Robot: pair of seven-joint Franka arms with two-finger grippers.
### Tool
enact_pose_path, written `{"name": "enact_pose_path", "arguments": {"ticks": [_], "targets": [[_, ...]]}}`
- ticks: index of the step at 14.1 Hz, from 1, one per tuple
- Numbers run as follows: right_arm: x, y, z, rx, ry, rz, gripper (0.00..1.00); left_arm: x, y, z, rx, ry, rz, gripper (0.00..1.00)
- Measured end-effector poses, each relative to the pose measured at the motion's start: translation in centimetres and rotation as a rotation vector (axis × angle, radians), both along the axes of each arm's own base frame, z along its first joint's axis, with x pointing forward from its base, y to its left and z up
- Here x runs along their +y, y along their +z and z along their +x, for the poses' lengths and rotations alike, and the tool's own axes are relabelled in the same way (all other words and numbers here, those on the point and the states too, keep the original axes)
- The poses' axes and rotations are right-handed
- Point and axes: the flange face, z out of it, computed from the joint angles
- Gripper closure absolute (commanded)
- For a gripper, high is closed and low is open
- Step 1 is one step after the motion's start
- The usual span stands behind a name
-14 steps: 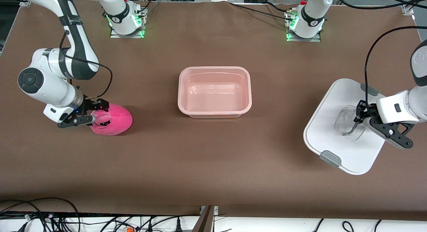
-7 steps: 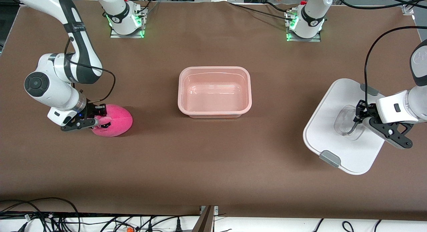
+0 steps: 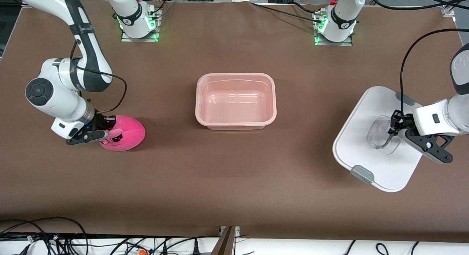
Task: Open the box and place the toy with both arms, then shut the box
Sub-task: 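Grasp the plush toy with the right gripper and drop it into the box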
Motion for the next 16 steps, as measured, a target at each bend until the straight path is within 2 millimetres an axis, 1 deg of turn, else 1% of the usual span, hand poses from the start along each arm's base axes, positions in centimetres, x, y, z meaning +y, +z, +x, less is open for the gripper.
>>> {"name": "enact_pose_path", "arguments": {"ticks": [1,2,4,6,7,8,10,12,14,16], "targets": [[0.9,1.3,0.2,0.017,0.015,0.004,1.0,0.0,0.0,0.0,0.0,0.0,0.0,1.0],[2.4,3.2,0.4,0.038,0.038,0.009,1.0,0.0,0.0,0.0,0.0,0.0,0.0,1.0],[6.3,7.8,0.5,0.076,0.098,0.02,1.0,0.0,0.0,0.0,0.0,-0.001,0.0,1.0],[11.0,12.6,0.0,0.094,0.175,0.025,1.0,-0.1,0.0,0.0,0.0,-0.001,0.0,1.0],[13.7,14.6,-0.6,0.1,0.221,0.021,1.0,-0.1,0.0,0.0,0.0,-0.001,-0.001,1.0],[16.6,16.0,-1.5,0.106,0.273,0.008,1.0,-0.1,0.0,0.0,0.0,-0.001,-0.001,1.0],[23.3,17.9,-4.1,0.108,0.399,-0.035,1.0,-0.1,0.0,0.0,0.0,-0.002,-0.001,1.0],[30.2,19.0,-7.4,0.11,0.512,-0.055,1.0,-0.1,0.0,0.0,0.0,-0.002,-0.001,1.0],[35.1,19.5,-9.8,0.107,0.593,-0.057,1.0,-0.1,0.0,0.0,0.0,-0.002,-0.001,1.0],[38.9,19.1,-11.3,0.099,0.653,-0.054,1.0,-0.1,0.0,0.0,0.0,-0.002,-0.001,1.0]]}}
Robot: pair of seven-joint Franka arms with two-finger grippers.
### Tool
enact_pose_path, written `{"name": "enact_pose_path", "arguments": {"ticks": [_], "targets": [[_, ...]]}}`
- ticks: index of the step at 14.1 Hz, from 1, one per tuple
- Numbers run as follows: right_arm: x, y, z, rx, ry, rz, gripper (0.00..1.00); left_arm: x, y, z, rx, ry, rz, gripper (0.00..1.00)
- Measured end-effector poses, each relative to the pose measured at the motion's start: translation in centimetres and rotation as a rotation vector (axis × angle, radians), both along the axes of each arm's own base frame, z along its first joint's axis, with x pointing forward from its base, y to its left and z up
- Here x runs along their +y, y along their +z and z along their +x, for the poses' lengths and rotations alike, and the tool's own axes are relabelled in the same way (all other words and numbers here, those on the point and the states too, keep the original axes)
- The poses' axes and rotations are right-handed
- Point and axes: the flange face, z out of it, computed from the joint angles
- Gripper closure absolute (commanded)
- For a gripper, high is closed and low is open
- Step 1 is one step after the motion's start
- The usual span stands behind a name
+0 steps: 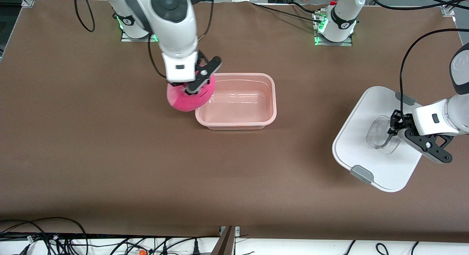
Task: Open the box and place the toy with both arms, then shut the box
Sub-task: 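Grasp the plush toy with the right gripper and drop it into the box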
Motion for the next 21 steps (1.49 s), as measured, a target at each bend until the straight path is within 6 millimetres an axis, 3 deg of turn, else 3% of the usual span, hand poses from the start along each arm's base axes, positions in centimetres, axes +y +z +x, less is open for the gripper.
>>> {"name": "enact_pose_path", "arguments": {"ticks": [4,7,14,20,21], "targets": [[6.0,-3.2,-2.5,0.017,0.095,-0.024,1.0,0.0,0.0,0.0,0.0,0.0,0.0,1.0],[8.9,-6.3,-4.0,-0.002,0.162,-0.096,1.0,0.0,0.0,0.0,0.0,0.0,0.0,1.0],[10.4,-9.6,-3.5,-0.043,0.205,-0.18,1.0,0.0,0.0,0.0,0.0,0.0,0.0,1.0],[13.2,-15.8,-3.8,-0.052,0.238,-0.219,1.0,0.0,0.0,0.0,0.0,0.0,0.0,1.0],[13.6,-16.9,-3.8,-0.067,0.229,-0.222,0.81,0.0,0.0,0.0,0.0,0.0,0.0,1.0]]}}
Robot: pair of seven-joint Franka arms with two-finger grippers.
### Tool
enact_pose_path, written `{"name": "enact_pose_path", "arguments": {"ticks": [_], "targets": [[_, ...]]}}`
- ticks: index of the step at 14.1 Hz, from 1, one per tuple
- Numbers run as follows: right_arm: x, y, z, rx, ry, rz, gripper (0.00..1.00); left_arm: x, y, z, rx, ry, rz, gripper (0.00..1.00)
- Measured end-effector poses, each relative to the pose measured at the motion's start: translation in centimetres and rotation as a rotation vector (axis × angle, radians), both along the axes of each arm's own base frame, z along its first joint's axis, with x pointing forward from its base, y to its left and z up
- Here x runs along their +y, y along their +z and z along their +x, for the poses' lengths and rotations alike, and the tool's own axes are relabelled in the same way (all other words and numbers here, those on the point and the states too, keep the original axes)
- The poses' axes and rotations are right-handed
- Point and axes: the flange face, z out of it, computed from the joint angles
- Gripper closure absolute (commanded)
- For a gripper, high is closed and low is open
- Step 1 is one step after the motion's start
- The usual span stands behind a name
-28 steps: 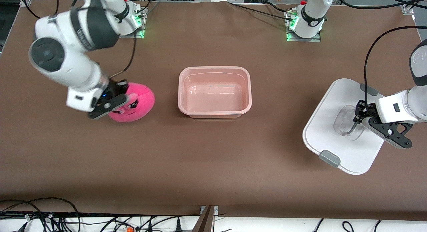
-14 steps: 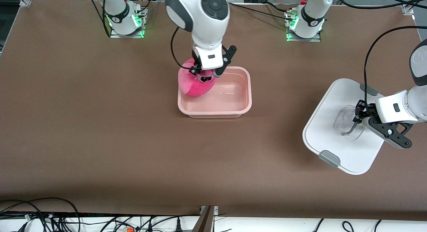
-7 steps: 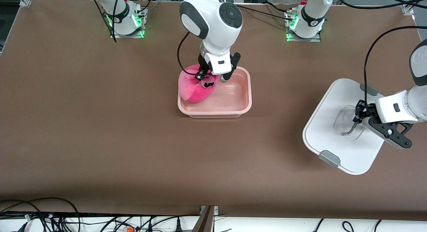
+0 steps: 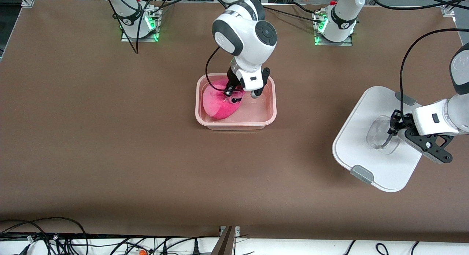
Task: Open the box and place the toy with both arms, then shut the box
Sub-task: 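Grasp the plush toy with the right gripper and drop it into the box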
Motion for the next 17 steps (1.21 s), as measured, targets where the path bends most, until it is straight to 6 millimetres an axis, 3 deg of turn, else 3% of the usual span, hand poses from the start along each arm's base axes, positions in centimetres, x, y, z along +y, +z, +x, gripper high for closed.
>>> {"name": "enact_pose_path", "arguments": {"ticks": [1,2,4,6,9,11,14,17], "targets": [[0.6,-1.3,-0.1,-0.023,-0.011,0.001,0.53,0.0,0.0,0.0,0.0,0.0,0.0,1.0],[1.3,-2.7,-0.4,-0.045,-0.025,0.005,0.01,0.0,0.0,0.0,0.0,0.0,0.0,1.0],[2.7,-5.0,-0.7,-0.092,-0.056,0.04,0.0,0.0,0.0,0.0,0.0,0.0,0.0,1.0],[3.6,-4.8,-0.4,-0.141,-0.099,0.102,0.0,0.0,0.0,0.0,0.003,0.0,0.0,1.0],[4.4,-2.5,0.0,-0.199,-0.207,0.174,0.0,0.0,0.0,-0.1,0.006,0.0,0.0,1.0],[4.2,1.1,0.8,-0.241,-0.298,0.233,0.0,0.0,0.0,-0.1,0.007,-0.001,0.0,1.0],[-0.5,9.2,5.6,-0.321,-0.45,0.325,0.0,0.0,0.0,-0.1,0.008,-0.001,0.0,1.0],[-8.7,15.8,10.8,-0.256,-0.653,0.423,0.0,-1.9,0.1,-0.2,0.009,-0.026,-0.033,1.0]]}}
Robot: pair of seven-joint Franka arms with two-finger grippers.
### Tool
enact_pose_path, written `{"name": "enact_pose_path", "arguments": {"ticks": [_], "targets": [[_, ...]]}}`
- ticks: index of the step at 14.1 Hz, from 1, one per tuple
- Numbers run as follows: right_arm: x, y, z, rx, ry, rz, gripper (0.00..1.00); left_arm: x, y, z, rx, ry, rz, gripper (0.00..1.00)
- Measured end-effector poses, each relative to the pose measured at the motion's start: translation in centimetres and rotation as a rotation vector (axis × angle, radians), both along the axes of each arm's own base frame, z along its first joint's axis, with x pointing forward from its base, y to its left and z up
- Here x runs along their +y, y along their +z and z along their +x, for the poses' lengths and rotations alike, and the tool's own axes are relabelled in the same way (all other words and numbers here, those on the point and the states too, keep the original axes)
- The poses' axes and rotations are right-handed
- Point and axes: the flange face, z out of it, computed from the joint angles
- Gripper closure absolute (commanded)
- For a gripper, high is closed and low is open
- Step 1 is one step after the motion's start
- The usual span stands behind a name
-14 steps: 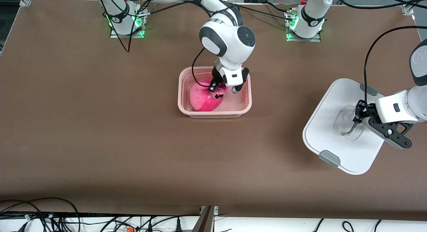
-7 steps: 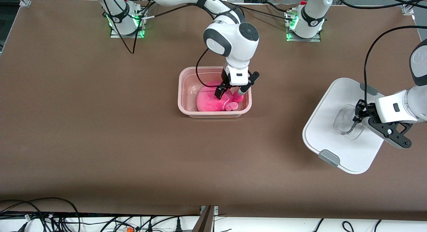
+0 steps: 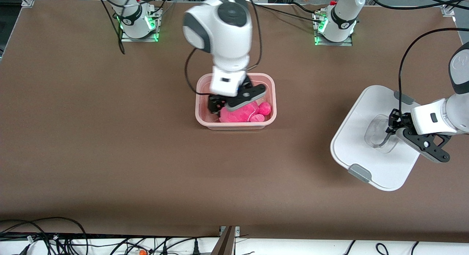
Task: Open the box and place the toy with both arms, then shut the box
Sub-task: 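Grasp the plush toy with the right gripper and drop it into the box, then withdraw the right gripper while the left gripper lowers the lid onto the box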
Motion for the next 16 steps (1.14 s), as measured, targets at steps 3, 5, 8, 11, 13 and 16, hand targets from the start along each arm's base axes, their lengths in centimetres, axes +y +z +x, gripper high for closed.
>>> {"name": "enact_pose_path", "arguments": {"ticks": [3,5,8,11,13,16], "targets": [[-10.0,4.5,2.9,0.102,-0.181,0.064,0.0,-6.8,0.2,-0.7,0.003,-0.104,-0.027,1.0],[-17.1,7.0,3.0,0.147,-0.293,0.065,0.0,-12.2,-0.4,-1.6,0.017,-0.175,-0.03,1.0],[-26.7,8.9,0.8,0.196,-0.413,0.069,0.0,-19.8,-1.8,-3.5,0.043,-0.271,-0.032,1.0],[-32.1,8.0,-1.8,0.238,-0.466,0.061,0.0,-27.4,-2.9,-6.4,0.064,-0.378,-0.031,1.0],[-34.1,7.5,-2.4,0.24,-0.487,0.047,0.0,-32.7,-3.9,-9.0,0.076,-0.462,-0.029,1.0],[-35.7,7.4,-2.2,0.229,-0.482,0.029,0.0,-39.8,-5.6,-12.6,0.054,-0.565,-0.043,1.0]]}}
